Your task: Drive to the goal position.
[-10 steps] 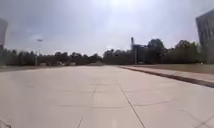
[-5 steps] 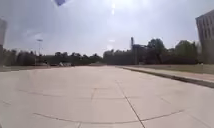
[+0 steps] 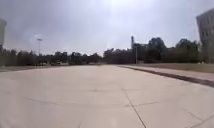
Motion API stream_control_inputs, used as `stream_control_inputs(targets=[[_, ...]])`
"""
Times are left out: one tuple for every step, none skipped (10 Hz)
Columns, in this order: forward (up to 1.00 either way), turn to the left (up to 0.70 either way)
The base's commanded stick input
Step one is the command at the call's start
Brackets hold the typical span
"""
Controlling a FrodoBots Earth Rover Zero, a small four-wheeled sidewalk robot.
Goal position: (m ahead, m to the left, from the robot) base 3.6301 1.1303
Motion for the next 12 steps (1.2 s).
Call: stream_control_inputs(targets=[[0.7,0.02],[0.7,0.02],[0.7,0.02],[0.7,0.02],[0.7,0.02],[0.7,0.02],[0.7,0.02],[0.7,0.02],[0.7,0.02],[0.7,0.02],[0.7,0.02],[0.7,0.02]])
